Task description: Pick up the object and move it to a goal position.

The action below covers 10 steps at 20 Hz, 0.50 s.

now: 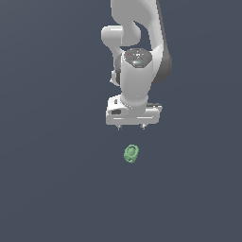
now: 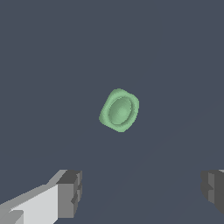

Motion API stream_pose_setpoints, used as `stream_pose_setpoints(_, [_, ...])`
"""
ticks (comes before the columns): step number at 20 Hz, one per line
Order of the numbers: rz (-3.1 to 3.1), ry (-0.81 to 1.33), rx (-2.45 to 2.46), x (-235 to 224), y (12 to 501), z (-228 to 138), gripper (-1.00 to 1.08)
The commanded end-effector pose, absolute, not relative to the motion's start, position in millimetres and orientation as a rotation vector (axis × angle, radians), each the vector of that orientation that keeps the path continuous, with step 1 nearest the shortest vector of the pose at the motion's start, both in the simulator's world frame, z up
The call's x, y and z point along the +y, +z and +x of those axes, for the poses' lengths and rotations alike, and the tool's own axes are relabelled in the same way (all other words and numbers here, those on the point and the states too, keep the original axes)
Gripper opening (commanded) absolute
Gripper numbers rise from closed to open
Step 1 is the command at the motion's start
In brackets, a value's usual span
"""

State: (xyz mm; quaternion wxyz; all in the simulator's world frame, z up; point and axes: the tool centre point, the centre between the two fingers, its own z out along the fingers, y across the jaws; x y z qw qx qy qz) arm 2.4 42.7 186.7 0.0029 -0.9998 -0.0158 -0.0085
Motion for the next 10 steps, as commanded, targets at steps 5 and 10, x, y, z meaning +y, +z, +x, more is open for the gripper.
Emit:
stream_pose_setpoints(5, [-3.131,-0.019,0.111,44.1,168.3,14.6,1.0])
stream_pose_setpoints(10, [-3.118,-0.011,0.297,45.6,146.0,28.0,1.0])
